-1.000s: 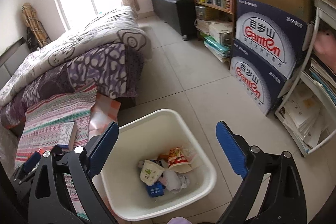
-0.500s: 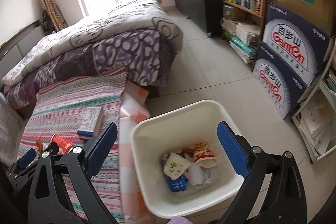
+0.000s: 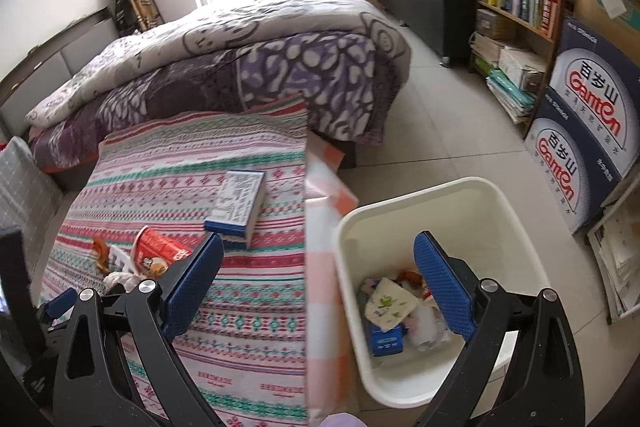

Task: Collect trash
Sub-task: 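Grasp a white wrapped bundle with the left tool while the right tool grasps another, then carry both white bundles over the bin and open both tools, then grasp the red noodle cup with the left tool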

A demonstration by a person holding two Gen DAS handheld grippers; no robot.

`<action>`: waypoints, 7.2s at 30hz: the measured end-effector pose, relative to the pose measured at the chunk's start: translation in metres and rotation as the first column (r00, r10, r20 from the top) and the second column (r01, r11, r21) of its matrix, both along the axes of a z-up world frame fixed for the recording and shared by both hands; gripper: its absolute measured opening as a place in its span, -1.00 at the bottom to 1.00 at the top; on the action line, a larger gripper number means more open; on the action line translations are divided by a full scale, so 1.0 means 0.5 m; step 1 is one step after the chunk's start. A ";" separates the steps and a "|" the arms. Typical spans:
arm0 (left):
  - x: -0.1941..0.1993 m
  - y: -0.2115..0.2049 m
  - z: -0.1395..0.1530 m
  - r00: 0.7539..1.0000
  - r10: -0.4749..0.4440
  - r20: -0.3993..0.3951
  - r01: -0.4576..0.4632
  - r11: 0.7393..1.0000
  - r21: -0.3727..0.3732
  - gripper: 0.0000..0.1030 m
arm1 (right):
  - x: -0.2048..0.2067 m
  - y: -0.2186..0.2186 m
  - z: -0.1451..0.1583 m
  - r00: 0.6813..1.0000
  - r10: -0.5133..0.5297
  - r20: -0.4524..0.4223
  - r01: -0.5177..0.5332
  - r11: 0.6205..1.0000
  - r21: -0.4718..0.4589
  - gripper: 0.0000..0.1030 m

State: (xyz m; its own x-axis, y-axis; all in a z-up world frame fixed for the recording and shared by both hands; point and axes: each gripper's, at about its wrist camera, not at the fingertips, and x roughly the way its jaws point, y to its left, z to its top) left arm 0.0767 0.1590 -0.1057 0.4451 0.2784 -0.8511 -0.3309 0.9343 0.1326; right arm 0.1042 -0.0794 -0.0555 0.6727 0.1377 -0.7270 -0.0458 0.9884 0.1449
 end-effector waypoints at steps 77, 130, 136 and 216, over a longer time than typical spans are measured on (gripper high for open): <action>-0.158 0.292 0.117 0.948 0.210 0.239 -0.173 0.970 -0.169 0.05 | -0.053 0.389 -0.002 0.889 0.443 0.111 -0.445 0.895 -0.011 -0.14; -0.018 -0.194 0.143 0.929 -0.190 0.317 0.222 0.973 -0.066 0.05 | -0.006 -0.122 0.029 0.997 0.012 0.078 -0.010 1.000 -0.027 -0.10; -0.009 -0.244 0.134 0.922 -0.232 0.311 0.262 0.963 -0.059 0.05 | -0.002 -0.176 0.022 0.997 -0.044 0.063 0.046 0.998 -0.037 -0.10; 0.184 -0.076 -0.103 0.994 0.105 0.025 -0.093 0.955 -0.280 -0.07 | 0.037 -0.225 -0.031 0.968 -0.216 -0.128 0.215 0.976 -0.019 0.85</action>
